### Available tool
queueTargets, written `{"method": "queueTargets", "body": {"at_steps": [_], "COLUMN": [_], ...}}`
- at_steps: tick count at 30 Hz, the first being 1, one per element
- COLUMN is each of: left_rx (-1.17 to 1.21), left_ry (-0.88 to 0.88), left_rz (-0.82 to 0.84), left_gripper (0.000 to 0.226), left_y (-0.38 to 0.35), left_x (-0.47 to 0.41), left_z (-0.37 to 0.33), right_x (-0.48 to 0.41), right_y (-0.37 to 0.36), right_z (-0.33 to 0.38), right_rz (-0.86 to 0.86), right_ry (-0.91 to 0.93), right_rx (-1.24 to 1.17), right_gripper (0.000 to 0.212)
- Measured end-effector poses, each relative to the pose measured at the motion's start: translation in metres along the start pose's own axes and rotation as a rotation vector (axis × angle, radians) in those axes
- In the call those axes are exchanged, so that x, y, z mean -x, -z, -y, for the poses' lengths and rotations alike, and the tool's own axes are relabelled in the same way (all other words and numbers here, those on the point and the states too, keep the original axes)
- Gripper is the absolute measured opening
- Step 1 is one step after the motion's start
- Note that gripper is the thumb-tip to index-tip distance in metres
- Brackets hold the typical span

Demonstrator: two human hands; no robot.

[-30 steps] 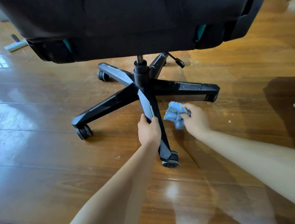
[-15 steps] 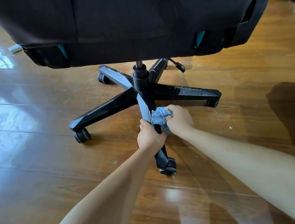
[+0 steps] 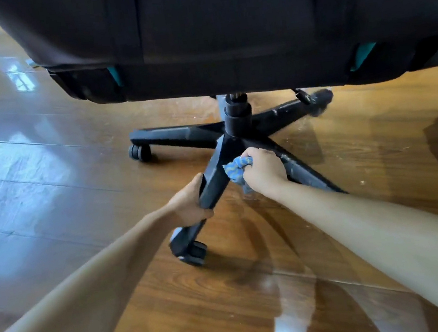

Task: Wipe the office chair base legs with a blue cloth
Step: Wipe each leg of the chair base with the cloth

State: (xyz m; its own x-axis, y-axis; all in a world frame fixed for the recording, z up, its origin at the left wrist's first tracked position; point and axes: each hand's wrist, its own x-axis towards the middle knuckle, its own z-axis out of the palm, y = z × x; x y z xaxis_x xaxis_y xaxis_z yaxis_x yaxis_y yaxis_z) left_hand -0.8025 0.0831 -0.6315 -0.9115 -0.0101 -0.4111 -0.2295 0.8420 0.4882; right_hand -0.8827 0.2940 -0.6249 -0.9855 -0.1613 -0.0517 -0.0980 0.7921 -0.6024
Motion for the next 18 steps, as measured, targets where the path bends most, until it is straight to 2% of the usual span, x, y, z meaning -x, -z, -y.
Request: {"method": "queueTargets", "body": {"at_steps": [2, 3, 6, 9, 12, 13, 15, 17, 18], "left_rx": [-0.116, -0.192, -0.497, -0.391, -0.158, -0.004, 0.462, 0.87, 0.958], "left_ry": [0.003, -0.007, 0.006, 0.052, 0.068, 0.106, 0.263, 0.38, 0.384], "left_rz": [-0.01, -0.059, -0.343, -0.561, -0.634, -0.591, -0.313, 0.032, 0.131], "left_gripper": [0.106, 0.1, 0.078, 0.067, 0.053, 0.041, 0.024, 0.046, 0.054], "left_y": [0.022, 0.031, 0.04, 0.023, -0.012, -0.022, -0.038, -0.052, -0.058], "left_x": [-0.009, -0.013, -0.019, -0.017, -0.009, -0.008, -0.001, 0.006, 0.01], "left_z": [0.011, 0.014, 0.015, 0.001, -0.019, -0.024, -0.03, -0.03, -0.028], "right_x": [0.006, 0.008, 0.006, -0.008, -0.024, -0.031, -0.041, -0.046, -0.045], "right_y": [-0.004, -0.005, 0.002, 0.02, 0.042, 0.049, 0.058, 0.062, 0.062], "right_z": [0.006, 0.01, 0.026, 0.038, 0.04, 0.039, 0.038, 0.035, 0.034], "right_rz": [0.036, 0.065, 0.139, 0.135, 0.1, 0.112, 0.163, 0.155, 0.097], "right_ry": [0.024, 0.029, 0.012, -0.03, -0.033, -0.033, -0.056, -0.058, -0.053], "right_rx": [-0.023, -0.045, -0.114, -0.2, -0.221, -0.22, -0.215, -0.14, -0.121], "right_gripper": [0.028, 0.026, 0.021, 0.012, 0.004, 0.007, 0.011, 0.006, 0.008]}}
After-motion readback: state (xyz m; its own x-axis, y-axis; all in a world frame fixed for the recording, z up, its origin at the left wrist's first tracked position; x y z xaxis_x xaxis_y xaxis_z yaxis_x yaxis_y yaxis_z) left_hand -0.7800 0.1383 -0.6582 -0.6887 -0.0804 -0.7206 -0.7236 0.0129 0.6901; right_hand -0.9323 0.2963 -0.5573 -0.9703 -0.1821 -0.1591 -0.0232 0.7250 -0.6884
